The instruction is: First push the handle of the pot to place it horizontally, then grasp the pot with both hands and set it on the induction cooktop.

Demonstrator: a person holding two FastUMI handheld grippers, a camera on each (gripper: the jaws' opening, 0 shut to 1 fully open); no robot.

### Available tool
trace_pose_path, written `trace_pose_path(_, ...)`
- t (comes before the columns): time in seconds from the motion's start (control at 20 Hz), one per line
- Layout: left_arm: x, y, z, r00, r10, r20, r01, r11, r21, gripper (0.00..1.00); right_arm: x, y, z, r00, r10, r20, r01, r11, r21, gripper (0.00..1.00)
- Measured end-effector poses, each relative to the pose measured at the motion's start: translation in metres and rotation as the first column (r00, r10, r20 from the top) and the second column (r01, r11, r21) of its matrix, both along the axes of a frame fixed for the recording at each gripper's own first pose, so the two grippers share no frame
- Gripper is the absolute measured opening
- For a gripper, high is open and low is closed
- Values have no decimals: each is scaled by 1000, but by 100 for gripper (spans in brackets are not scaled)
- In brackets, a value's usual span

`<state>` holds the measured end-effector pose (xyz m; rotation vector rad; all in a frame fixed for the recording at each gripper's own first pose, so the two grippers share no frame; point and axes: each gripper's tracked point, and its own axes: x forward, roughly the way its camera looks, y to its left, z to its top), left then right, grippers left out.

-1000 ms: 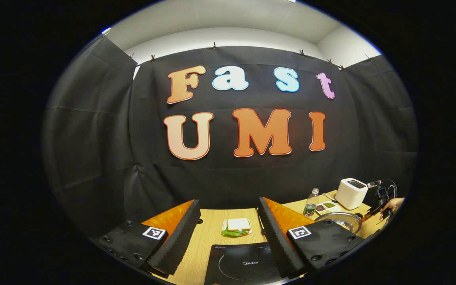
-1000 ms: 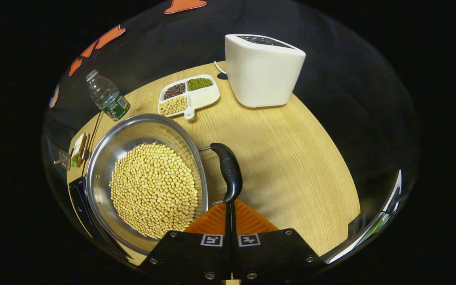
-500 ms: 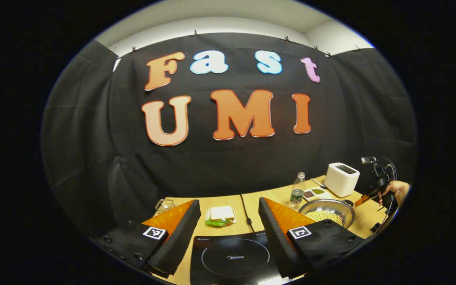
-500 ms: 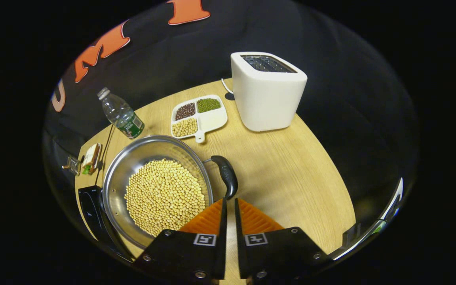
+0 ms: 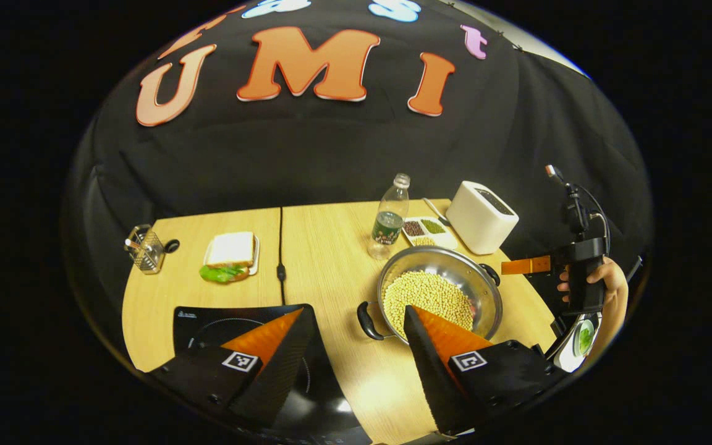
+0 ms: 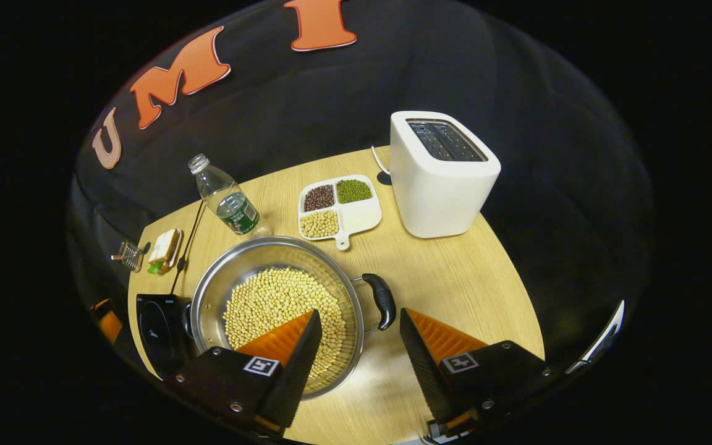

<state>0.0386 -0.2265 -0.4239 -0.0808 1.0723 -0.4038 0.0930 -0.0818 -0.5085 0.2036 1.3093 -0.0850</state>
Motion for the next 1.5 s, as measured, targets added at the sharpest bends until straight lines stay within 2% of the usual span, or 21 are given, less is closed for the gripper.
trace_pose_path(0.2, 3, -21, -44, 993, 12, -116, -6, 999, 54, 98, 1, -4, -15, 999, 12, -35, -13, 1000, -17, 86)
trace_pose_path(0.5, -9, -39, -110, 964, 12, -265, 29, 989, 148, 100, 3, -7, -44, 995, 36, -88, -41, 998, -48, 87)
trace_pose_path(0.95, -22, -50, -157, 938, 41, -345, 35, 977, 209, 98, 5, -5, -88, 985, 46, -166, -60, 995, -78, 87)
trace_pose_path(1.05, -22, -50, -164, 935, 53, -351, 27, 975, 220, 100, 7, 1, -93, 984, 44, -172, -57, 996, -69, 86)
trace_pose_path(1.25, -22, -55, -176, 929, 79, -363, 2, 976, 217, 87, 8, 1, -99, 983, 46, -178, -63, 994, -86, 77)
trace_pose_path(1.35, -20, -56, -178, 930, 89, -355, -5, 973, 232, 76, 7, 1, -99, 982, 50, -180, -65, 995, -82, 75)
trace_pose_path(1.45, -18, -55, -179, 933, 106, -344, -22, 971, 239, 75, 6, 1, -98, 982, 58, -179, -73, 994, -83, 74)
trace_pose_path(1.5, -17, -55, -178, 933, 113, -341, -30, 970, 240, 74, 6, 1, -97, 982, 63, -177, -79, 993, -85, 68)
